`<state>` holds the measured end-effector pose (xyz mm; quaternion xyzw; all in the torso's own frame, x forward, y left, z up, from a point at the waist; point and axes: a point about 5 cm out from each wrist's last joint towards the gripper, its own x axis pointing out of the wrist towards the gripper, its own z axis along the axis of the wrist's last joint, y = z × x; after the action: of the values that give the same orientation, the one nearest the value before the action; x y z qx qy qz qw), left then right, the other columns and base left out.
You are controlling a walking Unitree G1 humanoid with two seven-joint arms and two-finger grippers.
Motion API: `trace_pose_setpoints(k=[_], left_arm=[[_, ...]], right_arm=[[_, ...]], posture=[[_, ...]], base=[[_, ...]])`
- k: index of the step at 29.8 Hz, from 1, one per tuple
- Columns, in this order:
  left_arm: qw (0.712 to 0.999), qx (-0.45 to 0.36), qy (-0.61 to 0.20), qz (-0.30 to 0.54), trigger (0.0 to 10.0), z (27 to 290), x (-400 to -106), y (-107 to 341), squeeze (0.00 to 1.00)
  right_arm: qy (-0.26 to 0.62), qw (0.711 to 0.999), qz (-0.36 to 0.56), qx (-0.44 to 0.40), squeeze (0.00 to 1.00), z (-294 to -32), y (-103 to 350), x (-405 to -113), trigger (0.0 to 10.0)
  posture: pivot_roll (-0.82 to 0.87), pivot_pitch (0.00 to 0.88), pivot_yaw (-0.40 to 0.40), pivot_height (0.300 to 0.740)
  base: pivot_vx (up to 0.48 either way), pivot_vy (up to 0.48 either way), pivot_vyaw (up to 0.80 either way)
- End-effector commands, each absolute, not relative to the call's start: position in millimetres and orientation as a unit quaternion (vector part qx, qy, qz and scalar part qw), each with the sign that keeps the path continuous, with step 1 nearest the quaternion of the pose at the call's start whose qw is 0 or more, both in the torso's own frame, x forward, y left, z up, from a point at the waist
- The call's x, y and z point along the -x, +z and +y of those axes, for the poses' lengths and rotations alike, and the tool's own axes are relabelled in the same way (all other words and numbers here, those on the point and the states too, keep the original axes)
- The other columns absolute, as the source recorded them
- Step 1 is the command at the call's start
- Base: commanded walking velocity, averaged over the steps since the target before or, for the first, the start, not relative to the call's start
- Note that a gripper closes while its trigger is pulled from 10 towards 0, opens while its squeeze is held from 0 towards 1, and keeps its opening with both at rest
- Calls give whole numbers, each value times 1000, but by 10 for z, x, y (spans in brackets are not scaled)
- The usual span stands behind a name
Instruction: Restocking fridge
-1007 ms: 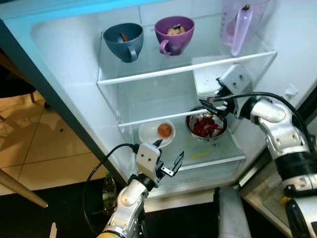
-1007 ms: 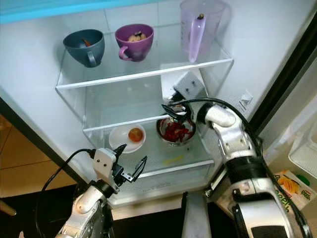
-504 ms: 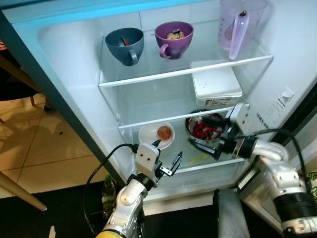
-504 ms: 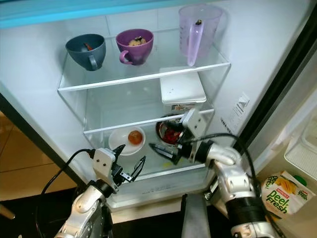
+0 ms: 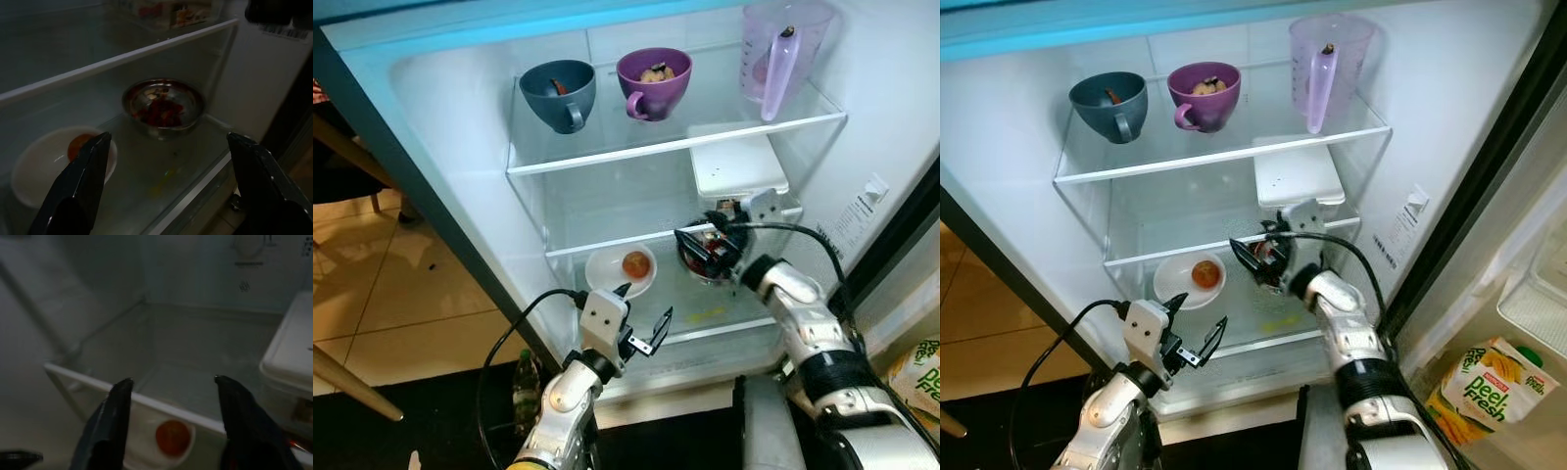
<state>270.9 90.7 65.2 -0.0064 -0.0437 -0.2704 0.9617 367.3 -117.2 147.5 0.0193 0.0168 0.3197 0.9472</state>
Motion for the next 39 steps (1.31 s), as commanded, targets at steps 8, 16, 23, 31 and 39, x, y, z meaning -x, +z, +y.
trace_pose_setpoints(k=[8, 16, 23, 31, 39], left_arm=[[961, 4, -272, -38, 10000, 932, -2615, 611, 0], [964, 7, -262, -46, 10000, 958, -2610, 682, 0], [964, 9, -262, -53, 10000, 944, -2600, 735, 0], [964, 13, -258, -58, 10000, 929, -2589, 786, 0], [963, 17, -263, -59, 10000, 878, -2574, 811, 0]], right_arm=[[346, 938, 20, -28, 0, -884, 1495, -3747, 0], [289, 956, 48, -2, 0, -767, 1512, -3873, 10000], [260, 962, 75, 38, 0, -757, 1456, -3895, 10000], [163, 983, 85, 7, 0, -999, 1458, -3965, 10000], [96, 991, 66, -66, 0, -1255, 1493, -3996, 10000]], posture=[[12, 188, 90, 530], [50, 223, 101, 530], [60, 233, 100, 530], [76, 240, 97, 530], [80, 238, 100, 530]], base=[[0, 0, 0], [0, 0, 0], [0, 0, 0], [0, 0, 0], [0, 0, 0]])
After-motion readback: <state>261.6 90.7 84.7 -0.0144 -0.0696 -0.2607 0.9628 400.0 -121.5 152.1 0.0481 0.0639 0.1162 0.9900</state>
